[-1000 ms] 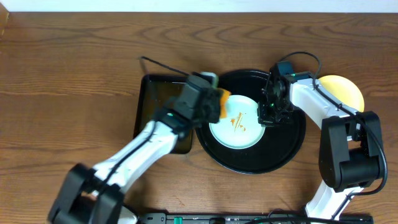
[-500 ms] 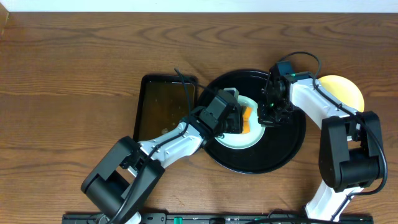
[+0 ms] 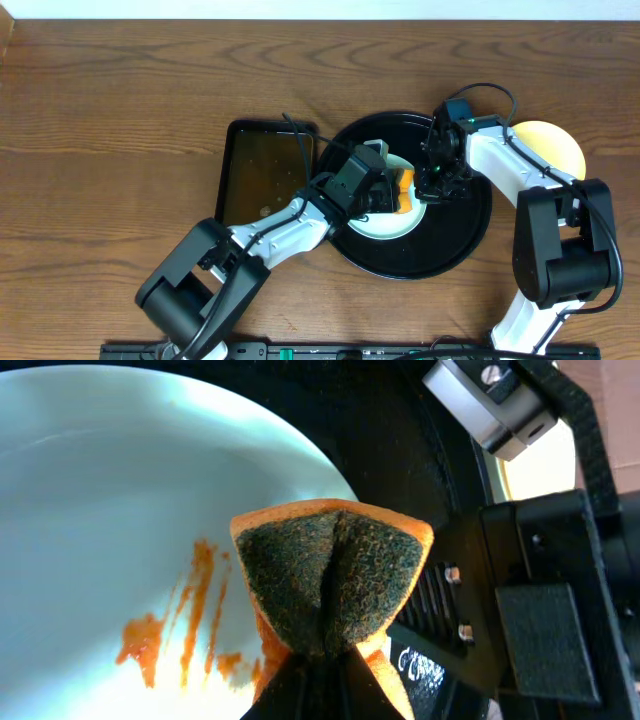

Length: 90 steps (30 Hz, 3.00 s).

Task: Clean dirty plates on tray and stack at the side
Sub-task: 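Scrub the pale green plate with the sponge in the left gripper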

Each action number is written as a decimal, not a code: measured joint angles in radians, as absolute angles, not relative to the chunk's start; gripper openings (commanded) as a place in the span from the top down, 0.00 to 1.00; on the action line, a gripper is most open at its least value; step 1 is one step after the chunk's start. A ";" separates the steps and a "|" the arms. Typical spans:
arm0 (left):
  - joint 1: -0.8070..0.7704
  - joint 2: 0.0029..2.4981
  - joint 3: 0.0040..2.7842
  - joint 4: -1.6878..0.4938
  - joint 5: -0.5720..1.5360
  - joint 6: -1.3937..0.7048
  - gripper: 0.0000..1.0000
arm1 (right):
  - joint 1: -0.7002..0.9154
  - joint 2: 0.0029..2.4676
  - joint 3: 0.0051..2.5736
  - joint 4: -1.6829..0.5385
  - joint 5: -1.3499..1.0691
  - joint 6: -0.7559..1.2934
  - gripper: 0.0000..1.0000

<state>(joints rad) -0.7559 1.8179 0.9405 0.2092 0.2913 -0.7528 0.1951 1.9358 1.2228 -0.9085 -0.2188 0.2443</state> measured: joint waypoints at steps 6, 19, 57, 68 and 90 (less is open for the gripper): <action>-0.756 1.881 0.941 0.254 0.313 -0.763 0.92 | 0.197 1.935 1.223 -0.908 -0.215 0.244 0.99; -0.712 1.904 0.959 0.121 0.240 -0.640 0.92 | 0.200 1.935 1.223 -0.910 -0.212 0.244 0.99; -0.730 1.937 0.937 0.455 0.313 -0.780 0.92 | 0.204 1.935 1.223 -0.914 -0.213 0.244 0.99; -0.709 2.018 0.937 0.505 0.334 -0.911 0.93 | 0.204 1.935 1.223 -0.915 -0.213 0.244 0.99; -0.594 1.850 0.962 -0.097 0.418 -0.641 0.92 | 0.209 1.935 1.222 -0.924 -0.220 0.240 0.99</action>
<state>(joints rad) -0.5938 1.8496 0.9623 -0.0975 0.4183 -0.6407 0.2092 1.9347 1.2217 -0.9237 -0.2199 0.2401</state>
